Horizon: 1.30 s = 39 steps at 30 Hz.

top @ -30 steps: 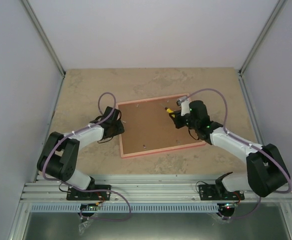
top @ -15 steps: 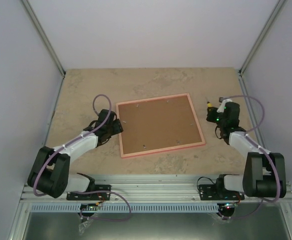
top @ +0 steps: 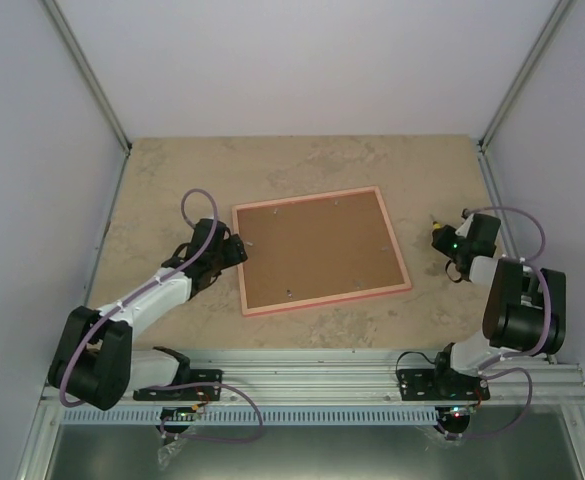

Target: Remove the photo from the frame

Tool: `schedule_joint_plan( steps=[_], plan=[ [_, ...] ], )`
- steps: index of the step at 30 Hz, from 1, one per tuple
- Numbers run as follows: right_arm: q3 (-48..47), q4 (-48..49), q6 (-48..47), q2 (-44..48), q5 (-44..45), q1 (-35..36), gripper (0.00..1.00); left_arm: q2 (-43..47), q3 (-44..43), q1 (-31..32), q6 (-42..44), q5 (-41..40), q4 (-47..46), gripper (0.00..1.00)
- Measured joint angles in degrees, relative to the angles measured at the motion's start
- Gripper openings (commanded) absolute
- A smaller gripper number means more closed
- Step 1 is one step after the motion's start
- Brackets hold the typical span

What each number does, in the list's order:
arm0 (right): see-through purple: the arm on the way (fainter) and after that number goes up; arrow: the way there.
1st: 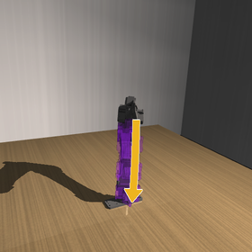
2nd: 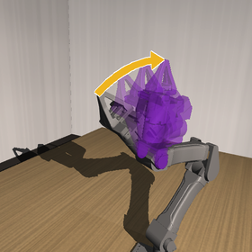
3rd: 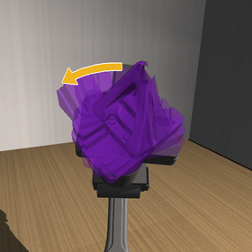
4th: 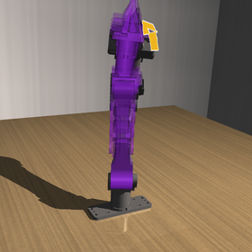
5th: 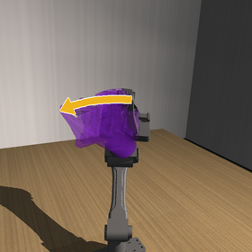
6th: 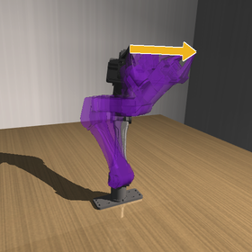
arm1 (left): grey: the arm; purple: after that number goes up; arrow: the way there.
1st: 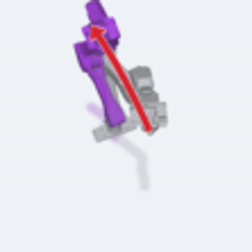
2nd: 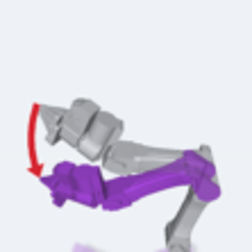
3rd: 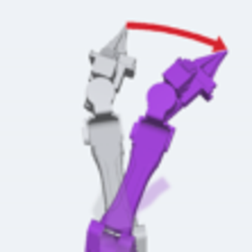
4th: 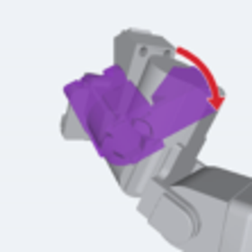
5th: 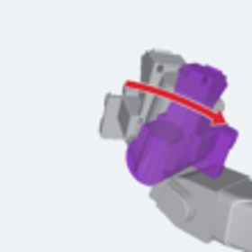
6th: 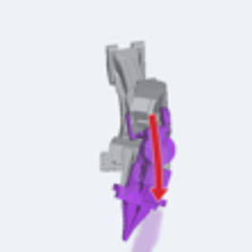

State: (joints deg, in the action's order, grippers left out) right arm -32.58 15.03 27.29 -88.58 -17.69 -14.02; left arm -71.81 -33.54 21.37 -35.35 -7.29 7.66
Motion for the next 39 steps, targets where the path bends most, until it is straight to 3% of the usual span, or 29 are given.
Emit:
schedule_joint_plan(
  steps=[6,14,21,29,39],
  plan=[
    [-0.02,0.24,0.76,-1.44,-0.33,-1.14,0.36,0.39,0.87,0.0,-0.17,1.01,-0.44,0.79],
    [0.26,-1.73,1.25,-0.83,-0.31,-1.66,0.48,0.96,1.46,0.0,-1.09,2.27,-0.44,0.81],
    [3.45,-5.14,0.5,11.02,-1.11,-0.02,0.65,1.99,2.75,0.0,-2.84,5.09,-0.42,0.8],
    [4.57,-10.16,-2.08,21.77,-0.42,12.55,0.78,1.18,3.93,2.19,-5.27,7.37,0.28,0.76],
    [4.28,-17.9,-6.86,28.22,2.01,32.94,0.86,0.07,3.98,7.69,-8.24,5.16,4.17,0.62]
  ],
)
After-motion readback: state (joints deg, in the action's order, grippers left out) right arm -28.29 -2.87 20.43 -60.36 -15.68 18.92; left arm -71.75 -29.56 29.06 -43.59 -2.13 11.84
